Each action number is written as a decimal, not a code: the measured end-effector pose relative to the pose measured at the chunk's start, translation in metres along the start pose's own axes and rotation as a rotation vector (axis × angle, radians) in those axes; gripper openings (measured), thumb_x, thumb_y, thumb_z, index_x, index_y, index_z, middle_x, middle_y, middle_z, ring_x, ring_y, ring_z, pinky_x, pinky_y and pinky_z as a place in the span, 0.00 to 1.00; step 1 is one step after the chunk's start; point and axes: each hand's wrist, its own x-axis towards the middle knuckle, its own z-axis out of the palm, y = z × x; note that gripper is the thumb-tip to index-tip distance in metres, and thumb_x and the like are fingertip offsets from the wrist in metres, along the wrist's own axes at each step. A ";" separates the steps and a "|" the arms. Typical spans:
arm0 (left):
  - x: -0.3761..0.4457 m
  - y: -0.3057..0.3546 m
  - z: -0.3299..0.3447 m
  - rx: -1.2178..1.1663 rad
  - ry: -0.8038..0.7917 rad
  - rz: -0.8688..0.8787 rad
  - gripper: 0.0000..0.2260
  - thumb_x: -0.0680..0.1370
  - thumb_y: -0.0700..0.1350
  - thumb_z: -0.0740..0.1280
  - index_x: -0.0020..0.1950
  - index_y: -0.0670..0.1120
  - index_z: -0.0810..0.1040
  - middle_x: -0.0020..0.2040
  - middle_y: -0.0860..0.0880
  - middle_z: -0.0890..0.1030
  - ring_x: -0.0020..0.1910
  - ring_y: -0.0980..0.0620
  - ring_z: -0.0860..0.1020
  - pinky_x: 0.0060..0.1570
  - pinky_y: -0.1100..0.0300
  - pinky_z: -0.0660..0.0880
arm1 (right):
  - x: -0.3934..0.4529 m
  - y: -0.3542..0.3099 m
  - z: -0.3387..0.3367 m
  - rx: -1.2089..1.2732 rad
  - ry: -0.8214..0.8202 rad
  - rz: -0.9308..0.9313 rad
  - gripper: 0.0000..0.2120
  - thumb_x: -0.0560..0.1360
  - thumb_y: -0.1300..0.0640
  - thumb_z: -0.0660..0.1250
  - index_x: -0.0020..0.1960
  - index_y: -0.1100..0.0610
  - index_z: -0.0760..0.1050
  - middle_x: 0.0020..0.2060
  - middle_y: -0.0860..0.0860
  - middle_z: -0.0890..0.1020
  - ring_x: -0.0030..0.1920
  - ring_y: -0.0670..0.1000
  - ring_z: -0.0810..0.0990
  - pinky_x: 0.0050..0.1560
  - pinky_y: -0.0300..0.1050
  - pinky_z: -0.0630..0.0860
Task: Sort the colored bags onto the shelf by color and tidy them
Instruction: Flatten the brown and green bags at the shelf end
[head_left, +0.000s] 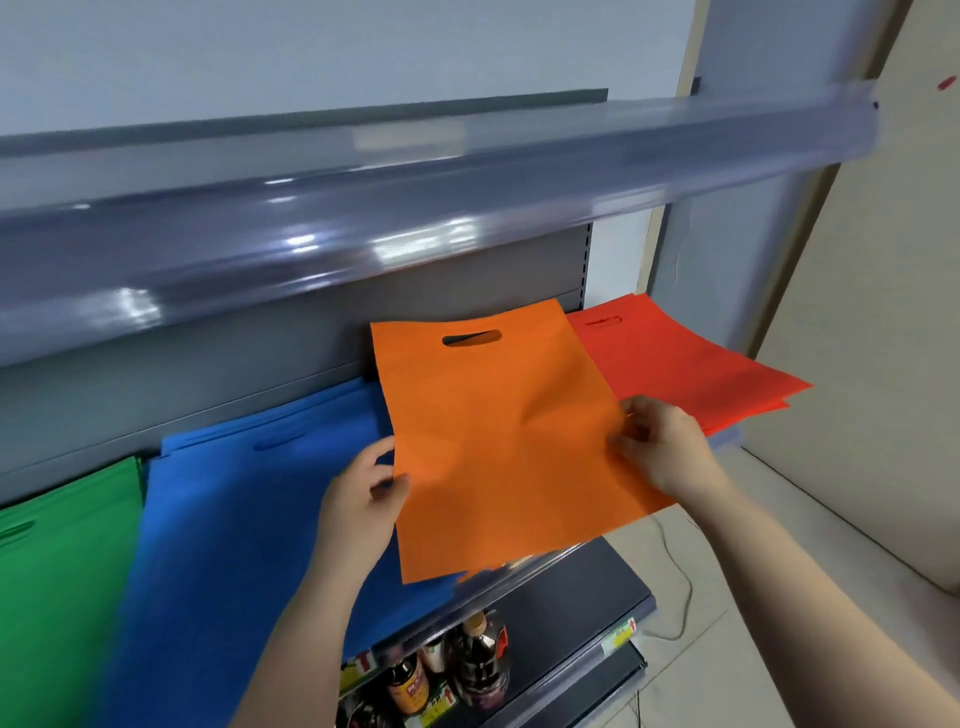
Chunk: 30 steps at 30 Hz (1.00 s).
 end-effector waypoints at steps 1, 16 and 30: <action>0.005 0.000 0.006 0.030 0.003 -0.003 0.11 0.79 0.39 0.64 0.60 0.45 0.77 0.53 0.55 0.81 0.45 0.63 0.77 0.42 0.69 0.70 | 0.009 0.004 -0.001 -0.010 -0.012 -0.009 0.11 0.70 0.67 0.68 0.47 0.53 0.75 0.33 0.50 0.76 0.38 0.53 0.75 0.38 0.43 0.66; -0.020 0.017 0.031 0.896 0.325 -0.197 0.22 0.76 0.49 0.67 0.69 0.46 0.70 0.67 0.48 0.73 0.64 0.44 0.72 0.59 0.48 0.70 | 0.084 -0.025 0.026 -0.434 -0.199 -0.623 0.18 0.76 0.55 0.63 0.66 0.53 0.72 0.62 0.52 0.76 0.63 0.56 0.72 0.59 0.50 0.68; -0.202 0.027 -0.105 1.366 0.616 -0.724 0.25 0.65 0.49 0.75 0.60 0.42 0.79 0.50 0.44 0.82 0.49 0.40 0.80 0.46 0.47 0.76 | -0.098 -0.239 0.128 -0.321 -0.519 -1.554 0.15 0.79 0.52 0.58 0.64 0.54 0.68 0.61 0.51 0.73 0.64 0.54 0.68 0.63 0.51 0.62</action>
